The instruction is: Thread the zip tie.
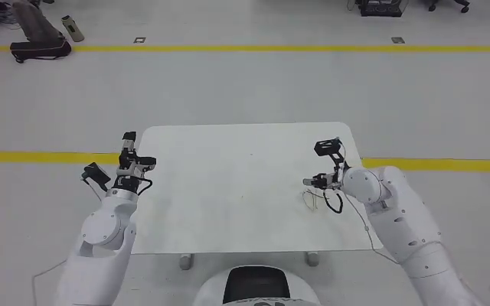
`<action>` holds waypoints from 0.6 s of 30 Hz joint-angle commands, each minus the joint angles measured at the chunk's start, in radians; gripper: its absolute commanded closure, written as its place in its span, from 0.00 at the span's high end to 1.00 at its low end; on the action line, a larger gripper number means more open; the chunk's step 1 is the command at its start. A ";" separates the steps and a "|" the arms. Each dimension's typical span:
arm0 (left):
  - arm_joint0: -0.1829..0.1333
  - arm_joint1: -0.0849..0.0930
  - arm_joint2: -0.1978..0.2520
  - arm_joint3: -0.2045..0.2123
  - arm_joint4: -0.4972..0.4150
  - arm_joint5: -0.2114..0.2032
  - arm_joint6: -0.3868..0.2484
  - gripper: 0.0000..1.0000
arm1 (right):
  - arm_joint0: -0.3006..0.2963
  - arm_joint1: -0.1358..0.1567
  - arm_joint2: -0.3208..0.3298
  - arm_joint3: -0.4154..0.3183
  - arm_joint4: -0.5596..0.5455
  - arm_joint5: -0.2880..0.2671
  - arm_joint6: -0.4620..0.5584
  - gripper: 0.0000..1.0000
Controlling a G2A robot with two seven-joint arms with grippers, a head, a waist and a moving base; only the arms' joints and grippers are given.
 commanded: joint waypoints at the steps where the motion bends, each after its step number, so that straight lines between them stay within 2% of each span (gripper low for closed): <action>1: 0.000 0.000 0.000 0.000 0.000 0.000 0.000 1.00 | 0.019 -0.002 -0.033 0.000 -0.063 0.027 0.056 1.00; 3: 0.000 0.000 0.000 0.000 0.000 0.000 0.000 1.00 | 0.040 -0.007 -0.068 0.005 -0.105 0.068 0.108 1.00; 7: 0.000 0.000 0.000 0.000 0.000 0.000 0.000 1.00 | 0.078 -0.018 -0.126 0.031 -0.169 0.109 0.175 1.00; 18: 0.000 0.000 0.000 0.000 0.000 0.000 0.000 1.00 | 0.087 -0.021 -0.140 0.036 -0.181 0.108 0.175 1.00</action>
